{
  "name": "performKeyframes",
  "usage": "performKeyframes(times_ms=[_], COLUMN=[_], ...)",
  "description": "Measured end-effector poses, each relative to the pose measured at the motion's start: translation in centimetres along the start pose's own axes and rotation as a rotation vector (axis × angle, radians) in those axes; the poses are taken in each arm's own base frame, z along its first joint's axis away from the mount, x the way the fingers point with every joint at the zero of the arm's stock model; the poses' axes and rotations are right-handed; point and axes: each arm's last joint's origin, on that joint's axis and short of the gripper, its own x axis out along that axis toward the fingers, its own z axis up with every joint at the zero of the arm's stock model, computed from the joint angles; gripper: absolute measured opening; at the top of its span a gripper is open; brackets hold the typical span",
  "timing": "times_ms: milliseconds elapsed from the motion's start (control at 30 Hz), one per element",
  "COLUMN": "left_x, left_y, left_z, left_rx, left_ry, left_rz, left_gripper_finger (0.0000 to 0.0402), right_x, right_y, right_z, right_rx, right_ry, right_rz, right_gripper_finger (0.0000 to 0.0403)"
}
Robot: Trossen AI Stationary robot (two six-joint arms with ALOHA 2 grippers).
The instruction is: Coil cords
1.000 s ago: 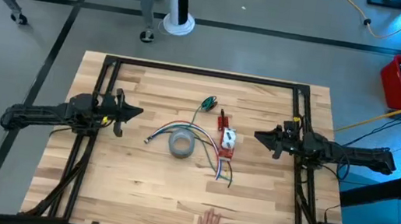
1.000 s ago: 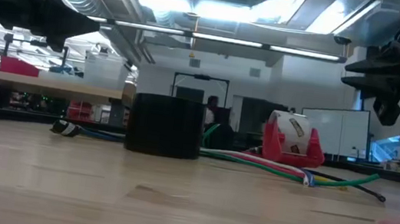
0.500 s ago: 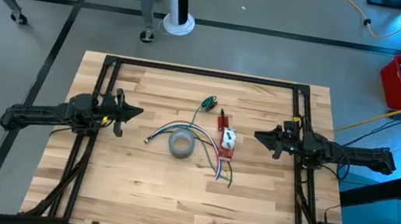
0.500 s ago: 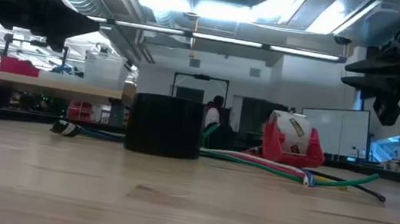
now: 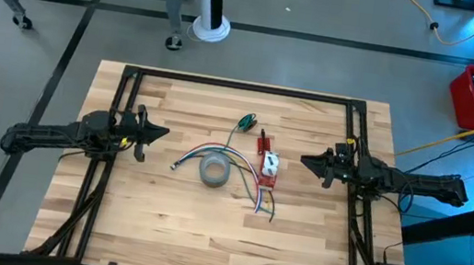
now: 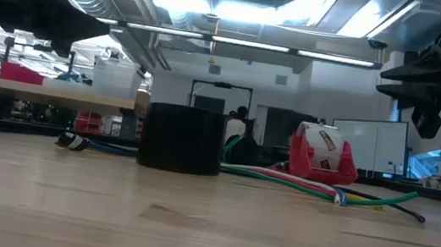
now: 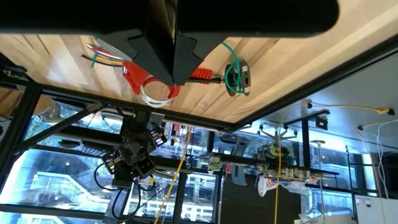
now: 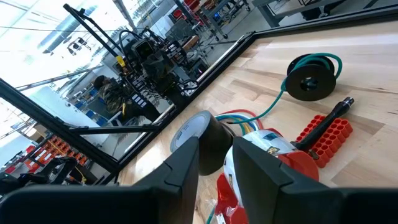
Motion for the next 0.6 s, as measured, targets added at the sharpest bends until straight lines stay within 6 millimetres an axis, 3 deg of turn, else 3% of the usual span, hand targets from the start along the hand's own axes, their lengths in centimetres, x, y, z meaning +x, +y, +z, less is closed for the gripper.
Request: performKeyframes(times_ms=[400,600], left_x=[0.00,0.00], left_y=[0.01,0.01], left_z=[0.00,0.00], left_rx=[0.028,0.019], left_ry=[0.000,0.000], left_rz=[0.001,0.001], left_gripper_finger=[0.0000,0.0000], right_x=[0.01,0.01], right_y=[0.07,0.18], right_z=[0.18,0.09], right_rx=[0.008,0.105], right_ry=[-0.034,0.001], right_rz=[-0.003,0.035], right_gripper_finger=[0.0104,0.0104])
